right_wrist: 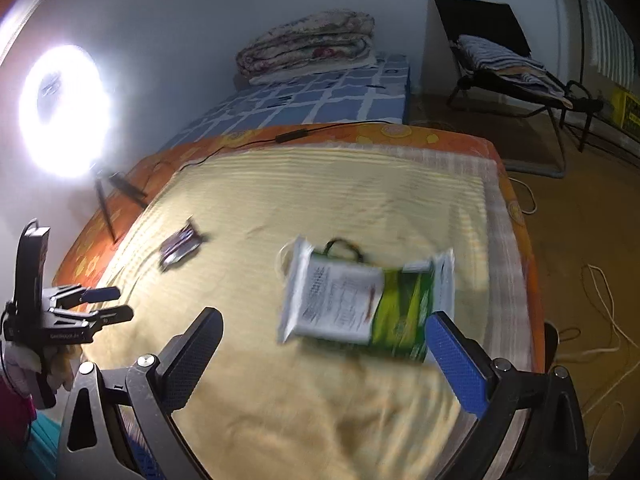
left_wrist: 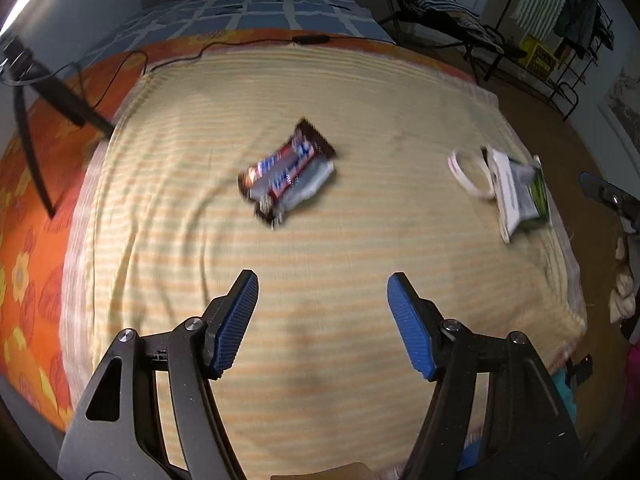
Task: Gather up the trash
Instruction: 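Move both tools back over the bed toward the candy wrapper and milk pouch, then grasp the candy bar wrapper with the left tool while the right tool grasps the milk pouch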
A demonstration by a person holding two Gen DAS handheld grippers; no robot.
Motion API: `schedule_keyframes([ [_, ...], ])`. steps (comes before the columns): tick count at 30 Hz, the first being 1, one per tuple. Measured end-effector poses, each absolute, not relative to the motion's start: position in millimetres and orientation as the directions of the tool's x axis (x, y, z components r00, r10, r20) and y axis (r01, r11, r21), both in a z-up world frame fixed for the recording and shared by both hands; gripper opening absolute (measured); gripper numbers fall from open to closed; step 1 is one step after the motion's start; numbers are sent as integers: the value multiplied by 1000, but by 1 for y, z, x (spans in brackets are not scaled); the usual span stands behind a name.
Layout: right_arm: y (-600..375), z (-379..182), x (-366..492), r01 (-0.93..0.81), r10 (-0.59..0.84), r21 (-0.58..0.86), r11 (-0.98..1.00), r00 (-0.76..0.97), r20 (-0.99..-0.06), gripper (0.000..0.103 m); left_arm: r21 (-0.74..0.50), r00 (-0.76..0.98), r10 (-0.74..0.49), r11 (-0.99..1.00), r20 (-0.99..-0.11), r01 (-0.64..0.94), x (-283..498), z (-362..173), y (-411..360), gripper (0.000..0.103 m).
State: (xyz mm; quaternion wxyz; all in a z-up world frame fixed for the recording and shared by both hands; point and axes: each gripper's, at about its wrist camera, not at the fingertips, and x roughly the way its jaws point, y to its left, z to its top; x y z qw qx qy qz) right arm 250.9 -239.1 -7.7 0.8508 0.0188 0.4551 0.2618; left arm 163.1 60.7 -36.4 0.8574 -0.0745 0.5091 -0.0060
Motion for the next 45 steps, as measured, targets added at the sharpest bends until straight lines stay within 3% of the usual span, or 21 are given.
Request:
schedule_keyframes([
  [15, -228, -57, 343, -417, 455, 317, 852, 290, -842, 99, -165, 483, -103, 982, -870, -87, 205, -51, 87, 69],
  [26, -241, -76, 308, -455, 503, 410, 791, 101, -858, 99, -176, 510, -110, 981, -853, -84, 231, -49, 89, 69],
  [31, -241, -69, 281, -489, 612, 538, 687, -10, -791, 99, -190, 516, -115, 977, -849, -94, 240, -49, 94, 69],
  [45, -184, -77, 234, -699, 358, 155, 698, 153, -921, 101, -30, 471, -11, 999, -882, -32, 252, -78, 78, 68],
])
